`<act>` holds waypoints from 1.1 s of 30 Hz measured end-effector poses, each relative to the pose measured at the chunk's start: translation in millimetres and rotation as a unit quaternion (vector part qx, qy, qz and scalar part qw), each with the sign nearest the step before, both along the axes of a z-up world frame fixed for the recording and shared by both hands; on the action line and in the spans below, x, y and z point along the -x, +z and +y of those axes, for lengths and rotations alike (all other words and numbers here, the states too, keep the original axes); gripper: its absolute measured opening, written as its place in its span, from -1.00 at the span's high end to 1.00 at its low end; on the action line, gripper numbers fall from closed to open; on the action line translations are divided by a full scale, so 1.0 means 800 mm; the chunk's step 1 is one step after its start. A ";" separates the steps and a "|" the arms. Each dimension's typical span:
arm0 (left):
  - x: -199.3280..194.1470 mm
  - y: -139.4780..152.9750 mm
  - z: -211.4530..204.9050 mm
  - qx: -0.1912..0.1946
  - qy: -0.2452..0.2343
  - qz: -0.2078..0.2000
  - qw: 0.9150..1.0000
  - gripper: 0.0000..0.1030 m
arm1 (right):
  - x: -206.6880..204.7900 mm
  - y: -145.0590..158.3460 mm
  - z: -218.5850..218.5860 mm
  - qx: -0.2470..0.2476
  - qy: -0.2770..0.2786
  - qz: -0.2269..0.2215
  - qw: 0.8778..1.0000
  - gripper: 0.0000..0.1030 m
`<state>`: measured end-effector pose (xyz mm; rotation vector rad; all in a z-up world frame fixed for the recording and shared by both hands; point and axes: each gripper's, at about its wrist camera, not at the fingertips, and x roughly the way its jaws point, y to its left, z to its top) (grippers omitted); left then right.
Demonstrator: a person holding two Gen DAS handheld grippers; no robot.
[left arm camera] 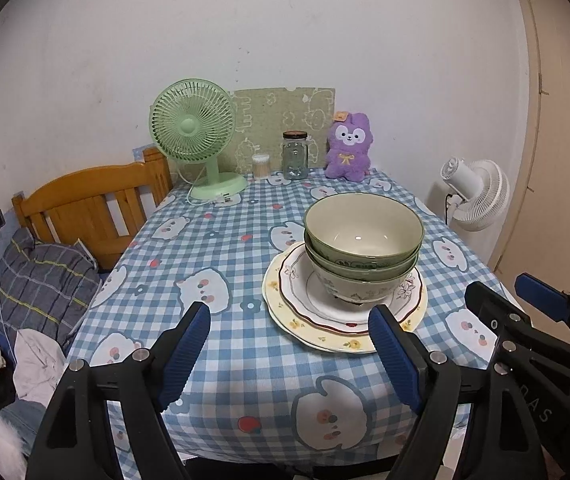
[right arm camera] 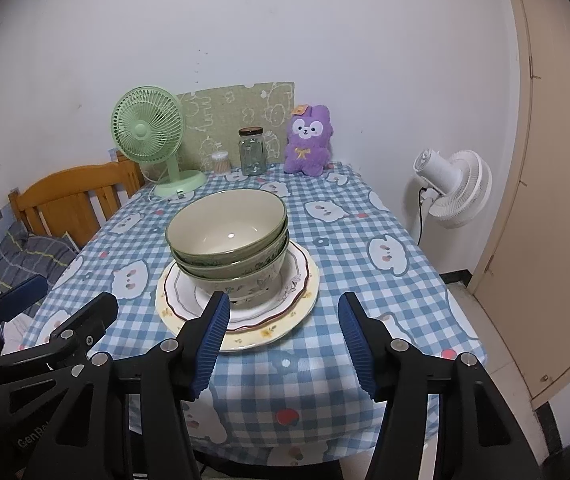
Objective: Organize plates and bowls
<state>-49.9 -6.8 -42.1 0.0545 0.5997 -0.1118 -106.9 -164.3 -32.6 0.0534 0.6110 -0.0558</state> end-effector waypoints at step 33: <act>0.004 0.005 0.003 0.003 0.008 -0.024 1.000 -0.66 | -0.001 0.003 0.002 0.004 0.010 -0.006 1.000 -0.19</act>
